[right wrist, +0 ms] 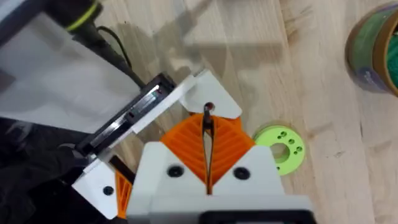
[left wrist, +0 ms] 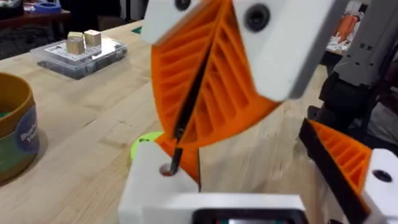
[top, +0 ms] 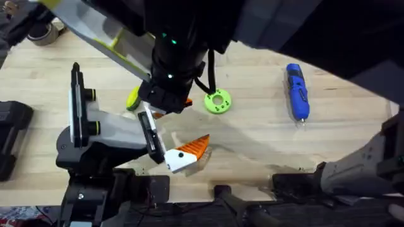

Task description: Pick up the gripper from the table and insert it into the empty holder that is missing its gripper. Then pick up a screw, insert it into the mounting hole, and use the screwdriver to tighten it. Finally, clean up the table by picking up the vegetable and placing it into the bucket.

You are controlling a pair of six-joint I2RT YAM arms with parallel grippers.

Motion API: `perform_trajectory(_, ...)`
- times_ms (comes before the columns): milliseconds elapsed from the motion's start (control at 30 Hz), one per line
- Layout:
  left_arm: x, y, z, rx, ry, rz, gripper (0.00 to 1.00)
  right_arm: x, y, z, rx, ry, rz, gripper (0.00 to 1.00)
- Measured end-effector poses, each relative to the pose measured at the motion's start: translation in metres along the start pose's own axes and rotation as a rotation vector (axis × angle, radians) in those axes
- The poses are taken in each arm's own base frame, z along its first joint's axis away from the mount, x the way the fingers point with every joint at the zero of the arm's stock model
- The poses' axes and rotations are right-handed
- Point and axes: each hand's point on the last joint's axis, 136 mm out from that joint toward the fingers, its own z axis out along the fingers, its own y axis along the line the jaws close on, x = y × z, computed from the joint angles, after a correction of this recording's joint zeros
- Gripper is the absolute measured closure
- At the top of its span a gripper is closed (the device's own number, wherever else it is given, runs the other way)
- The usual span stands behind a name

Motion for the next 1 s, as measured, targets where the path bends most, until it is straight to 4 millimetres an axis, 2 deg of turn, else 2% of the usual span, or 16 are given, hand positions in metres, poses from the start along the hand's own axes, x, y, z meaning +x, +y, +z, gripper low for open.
perform_trajectory(533, 0.0, 0.0, 0.0, 0.0, 0.0, 0.0, 0.014, 0.0, 0.0, 0.0, 0.0, 0.002, -0.004, 0.99)
perform_trajectory(800, 0.0, 0.0, 0.0, 0.0, 0.0, 0.0, 0.015, 0.001, -0.001, 0.012, -0.005, 0.03, -0.002, 0.99)
perform_trajectory(1000, 0.0, 0.0, 0.0, 0.0, 0.0, 0.0, 0.014, 0.002, -0.001, 0.013, -0.006, 0.033, -0.001, 0.99)
